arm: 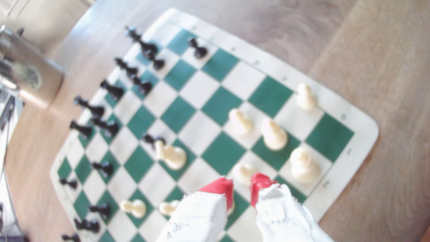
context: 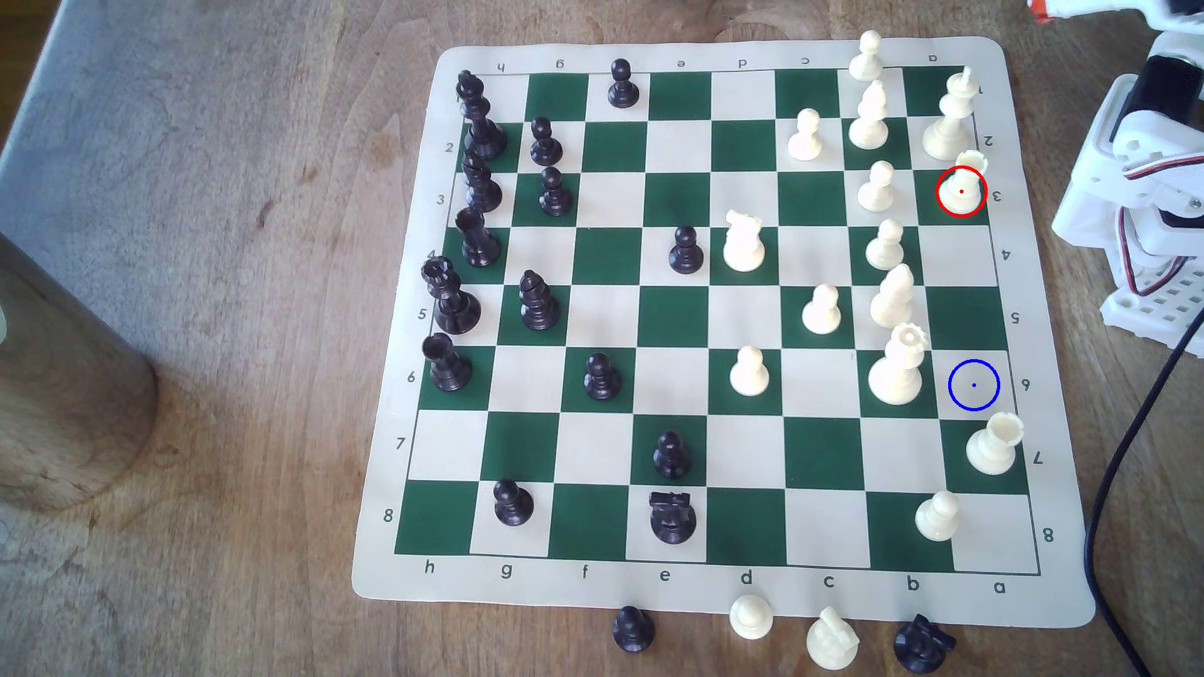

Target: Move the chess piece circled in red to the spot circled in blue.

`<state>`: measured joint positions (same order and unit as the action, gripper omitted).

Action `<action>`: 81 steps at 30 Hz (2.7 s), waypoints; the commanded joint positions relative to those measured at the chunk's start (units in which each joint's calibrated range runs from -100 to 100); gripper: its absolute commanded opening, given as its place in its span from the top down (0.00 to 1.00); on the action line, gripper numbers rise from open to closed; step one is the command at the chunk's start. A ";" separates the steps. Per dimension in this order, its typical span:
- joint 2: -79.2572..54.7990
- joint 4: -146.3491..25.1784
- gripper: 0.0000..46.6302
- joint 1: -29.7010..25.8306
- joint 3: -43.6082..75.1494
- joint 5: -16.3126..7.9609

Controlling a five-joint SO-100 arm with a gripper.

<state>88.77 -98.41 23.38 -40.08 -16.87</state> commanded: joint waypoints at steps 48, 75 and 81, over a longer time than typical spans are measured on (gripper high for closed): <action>-40.30 17.57 0.67 3.10 -23.56 -1.61; -43.70 23.71 0.79 -1.12 -26.37 -2.44; -43.78 22.48 0.99 -3.08 -26.37 -2.05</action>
<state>45.04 -75.22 21.17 -67.01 -18.97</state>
